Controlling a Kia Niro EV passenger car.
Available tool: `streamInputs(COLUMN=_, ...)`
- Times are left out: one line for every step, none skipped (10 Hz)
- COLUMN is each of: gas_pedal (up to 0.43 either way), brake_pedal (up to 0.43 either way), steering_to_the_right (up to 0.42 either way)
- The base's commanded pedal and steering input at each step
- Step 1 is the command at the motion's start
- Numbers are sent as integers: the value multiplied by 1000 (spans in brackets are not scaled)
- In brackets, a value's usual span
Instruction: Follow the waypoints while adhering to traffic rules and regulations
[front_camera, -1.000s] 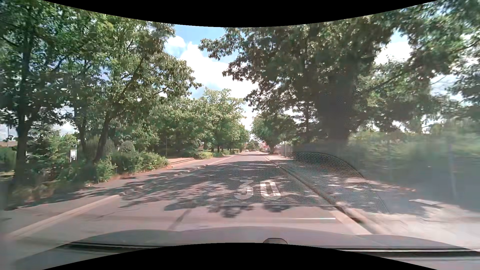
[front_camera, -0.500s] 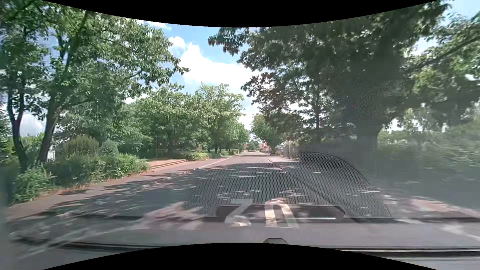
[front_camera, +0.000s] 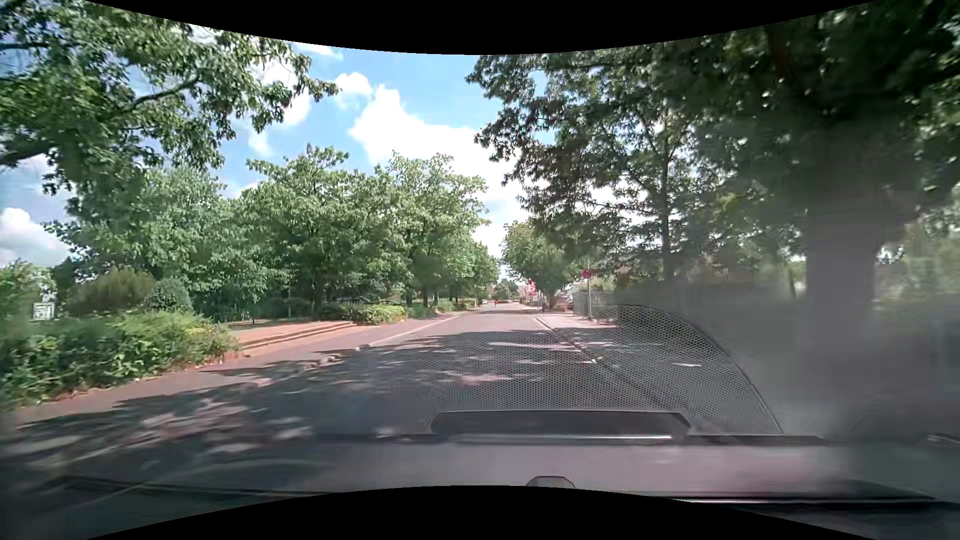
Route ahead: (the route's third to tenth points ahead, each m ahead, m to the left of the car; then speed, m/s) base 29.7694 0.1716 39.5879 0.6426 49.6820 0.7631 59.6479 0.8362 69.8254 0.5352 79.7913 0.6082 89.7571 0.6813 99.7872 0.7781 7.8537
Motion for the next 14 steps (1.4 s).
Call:
streamInputs(gas_pedal=20, brake_pedal=0, steering_to_the_right=-5)
streamInputs(gas_pedal=20, brake_pedal=0, steering_to_the_right=-5)
streamInputs(gas_pedal=20, brake_pedal=0, steering_to_the_right=-4)
streamInputs(gas_pedal=20, brake_pedal=0, steering_to_the_right=-4)
streamInputs(gas_pedal=20, brake_pedal=0, steering_to_the_right=-5)
streamInputs(gas_pedal=28, brake_pedal=0, steering_to_the_right=-4)
streamInputs(gas_pedal=28, brake_pedal=0, steering_to_the_right=-4)
streamInputs(gas_pedal=28, brake_pedal=0, steering_to_the_right=-5)
streamInputs(gas_pedal=28, brake_pedal=0, steering_to_the_right=-5)
streamInputs(gas_pedal=39, brake_pedal=0, steering_to_the_right=-4)
streamInputs(gas_pedal=39, brake_pedal=0, steering_to_the_right=-4)
streamInputs(gas_pedal=39, brake_pedal=0, steering_to_the_right=-4)
streamInputs(gas_pedal=47, brake_pedal=0, steering_to_the_right=-4)
streamInputs(gas_pedal=47, brake_pedal=0, steering_to_the_right=-4)
